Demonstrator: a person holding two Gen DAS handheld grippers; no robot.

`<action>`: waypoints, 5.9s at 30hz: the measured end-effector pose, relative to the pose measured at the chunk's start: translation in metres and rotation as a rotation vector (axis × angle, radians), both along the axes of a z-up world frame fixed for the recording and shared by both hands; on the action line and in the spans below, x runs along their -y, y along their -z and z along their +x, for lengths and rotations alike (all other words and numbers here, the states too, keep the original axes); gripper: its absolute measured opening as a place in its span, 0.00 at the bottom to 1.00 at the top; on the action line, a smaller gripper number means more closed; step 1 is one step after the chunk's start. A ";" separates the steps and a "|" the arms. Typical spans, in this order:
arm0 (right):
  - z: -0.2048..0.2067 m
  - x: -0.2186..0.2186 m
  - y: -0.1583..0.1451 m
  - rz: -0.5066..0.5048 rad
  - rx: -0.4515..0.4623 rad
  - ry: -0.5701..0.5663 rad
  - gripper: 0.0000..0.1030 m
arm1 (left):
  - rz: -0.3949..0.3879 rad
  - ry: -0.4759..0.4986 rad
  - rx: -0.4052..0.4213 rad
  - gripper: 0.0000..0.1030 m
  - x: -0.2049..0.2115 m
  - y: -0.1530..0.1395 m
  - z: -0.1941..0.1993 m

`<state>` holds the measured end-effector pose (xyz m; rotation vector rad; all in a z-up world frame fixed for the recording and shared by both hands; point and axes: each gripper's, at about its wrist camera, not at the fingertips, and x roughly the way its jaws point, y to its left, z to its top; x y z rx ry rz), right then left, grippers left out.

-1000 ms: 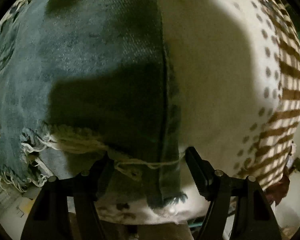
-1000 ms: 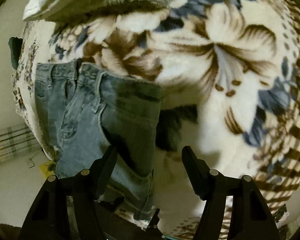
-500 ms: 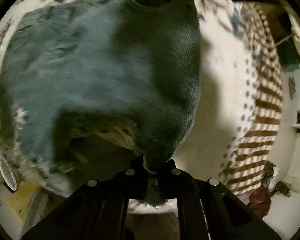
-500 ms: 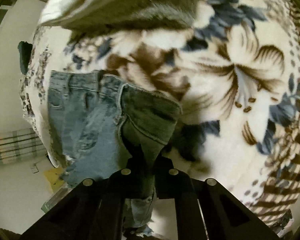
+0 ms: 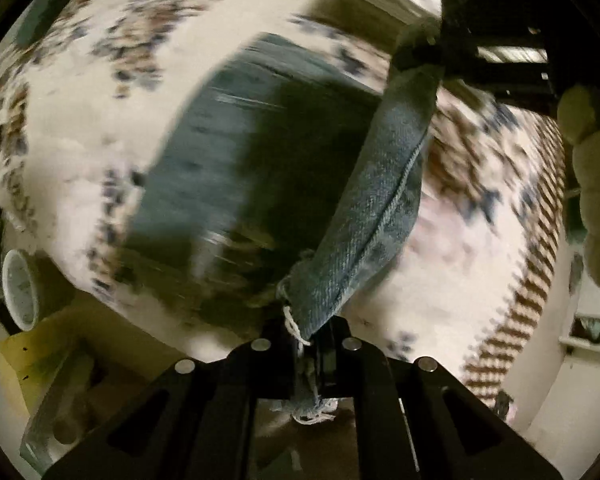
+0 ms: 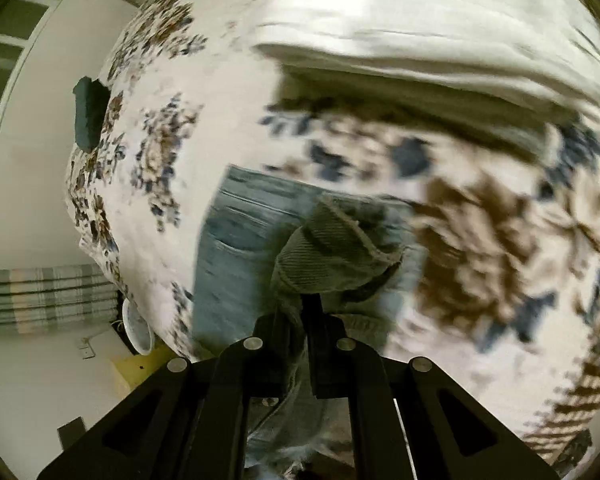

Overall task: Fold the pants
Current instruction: 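Lift the shorts with both grippers and fold the leg hems toward the waistband, then carry the folded shorts with both grippers onto the white folded stack, then open both grippers to release the shorts on the white stack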

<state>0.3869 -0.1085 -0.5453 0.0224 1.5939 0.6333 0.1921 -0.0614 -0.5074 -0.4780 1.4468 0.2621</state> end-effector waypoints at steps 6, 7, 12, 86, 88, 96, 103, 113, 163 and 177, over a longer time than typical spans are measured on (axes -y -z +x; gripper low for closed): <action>-0.013 -0.109 0.045 -0.076 0.002 -0.074 0.07 | 0.019 -0.085 -0.041 0.04 -0.078 0.034 -0.014; -0.014 -0.120 0.051 -0.087 0.003 -0.090 0.07 | 0.012 -0.098 -0.052 0.04 -0.090 0.042 -0.016; -0.019 -0.169 0.086 -0.185 0.016 -0.150 0.07 | -0.018 -0.132 -0.081 0.04 -0.131 0.078 -0.022; -0.032 0.027 0.121 0.222 -0.264 -0.020 0.40 | -0.550 -1.197 0.380 0.30 -0.074 0.161 -0.138; -0.035 0.028 0.133 0.198 -0.278 -0.050 0.55 | -0.611 -1.242 0.389 0.33 -0.073 0.179 -0.134; -0.033 0.015 0.164 0.225 -0.281 -0.049 0.72 | -0.680 -1.457 0.452 0.55 -0.079 0.210 -0.123; -0.043 0.014 0.141 0.222 -0.186 0.013 0.31 | -0.612 -1.368 0.463 0.24 -0.093 0.173 -0.117; -0.032 0.029 0.034 0.323 -0.152 0.131 0.25 | -0.517 -1.121 0.502 0.23 -0.150 0.047 -0.074; 0.158 0.133 -0.067 -0.259 0.476 0.582 0.95 | 0.173 0.304 0.297 0.78 -0.082 -0.018 0.339; 0.075 0.115 -0.228 -0.317 0.624 0.631 0.95 | 0.288 0.361 0.412 0.78 -0.062 -0.144 0.281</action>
